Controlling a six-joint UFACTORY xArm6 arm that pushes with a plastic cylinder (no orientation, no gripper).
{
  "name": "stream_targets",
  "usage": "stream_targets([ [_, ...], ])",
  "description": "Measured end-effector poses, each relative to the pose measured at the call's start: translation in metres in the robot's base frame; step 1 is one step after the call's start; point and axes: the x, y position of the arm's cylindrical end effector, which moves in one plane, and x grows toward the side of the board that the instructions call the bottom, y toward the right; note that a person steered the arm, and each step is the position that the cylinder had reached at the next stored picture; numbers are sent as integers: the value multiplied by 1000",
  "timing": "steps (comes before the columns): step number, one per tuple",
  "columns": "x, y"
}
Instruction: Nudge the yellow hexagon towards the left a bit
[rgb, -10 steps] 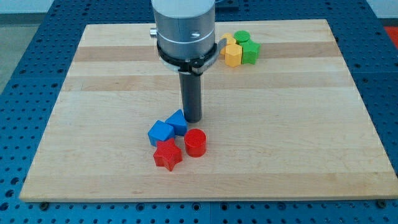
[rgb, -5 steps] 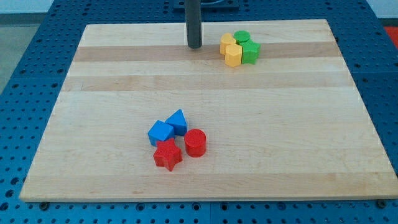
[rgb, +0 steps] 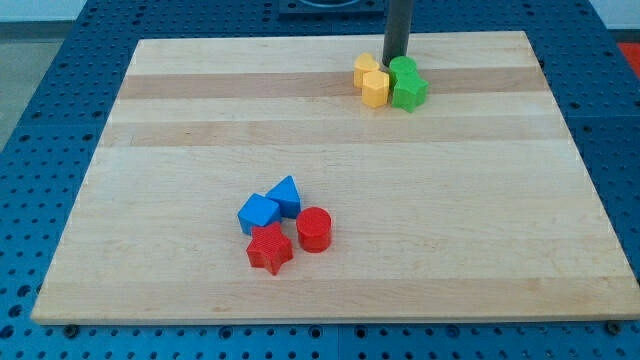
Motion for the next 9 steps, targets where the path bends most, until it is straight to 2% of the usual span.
stream_targets([
  [3, 61, 14],
  [5, 70, 15],
  [7, 77, -16],
  [8, 96, -26],
  [9, 102, -13],
])
